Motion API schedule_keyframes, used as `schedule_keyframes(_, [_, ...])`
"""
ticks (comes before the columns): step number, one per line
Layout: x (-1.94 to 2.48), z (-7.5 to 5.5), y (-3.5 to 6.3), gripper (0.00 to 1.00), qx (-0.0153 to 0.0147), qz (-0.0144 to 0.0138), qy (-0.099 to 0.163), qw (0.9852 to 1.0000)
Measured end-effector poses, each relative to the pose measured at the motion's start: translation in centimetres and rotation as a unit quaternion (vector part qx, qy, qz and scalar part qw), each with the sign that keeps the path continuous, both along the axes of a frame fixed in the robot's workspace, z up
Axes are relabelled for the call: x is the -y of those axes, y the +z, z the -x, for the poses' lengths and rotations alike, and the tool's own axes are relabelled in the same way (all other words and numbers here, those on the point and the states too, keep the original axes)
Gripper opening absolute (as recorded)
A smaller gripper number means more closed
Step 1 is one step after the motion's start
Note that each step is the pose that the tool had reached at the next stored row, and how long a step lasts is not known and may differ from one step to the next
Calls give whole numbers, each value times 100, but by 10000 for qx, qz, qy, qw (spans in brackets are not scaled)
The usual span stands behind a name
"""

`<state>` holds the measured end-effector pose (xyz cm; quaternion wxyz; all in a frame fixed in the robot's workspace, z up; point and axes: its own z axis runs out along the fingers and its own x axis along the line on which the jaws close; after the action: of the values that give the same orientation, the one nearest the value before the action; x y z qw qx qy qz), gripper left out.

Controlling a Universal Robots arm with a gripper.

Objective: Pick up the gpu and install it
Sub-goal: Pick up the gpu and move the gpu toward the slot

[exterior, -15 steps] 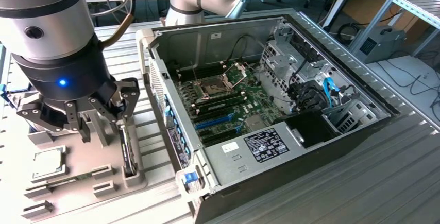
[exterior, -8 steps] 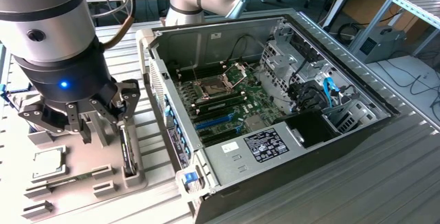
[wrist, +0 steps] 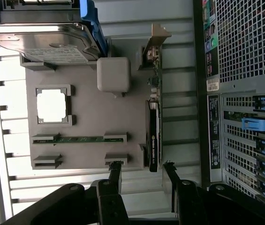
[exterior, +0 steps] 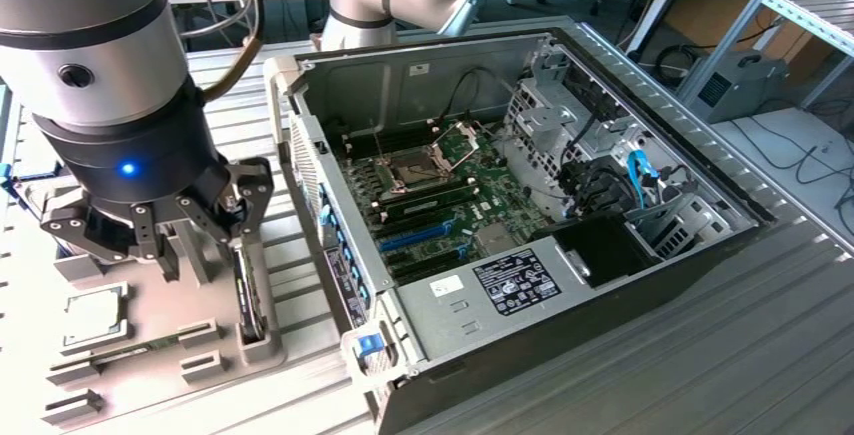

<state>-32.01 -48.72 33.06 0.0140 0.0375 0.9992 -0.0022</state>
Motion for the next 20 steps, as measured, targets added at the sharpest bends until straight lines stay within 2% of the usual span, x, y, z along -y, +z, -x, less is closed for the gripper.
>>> schedule_keyframes(20, [0,-5,-82,48,0,37,0,10000])
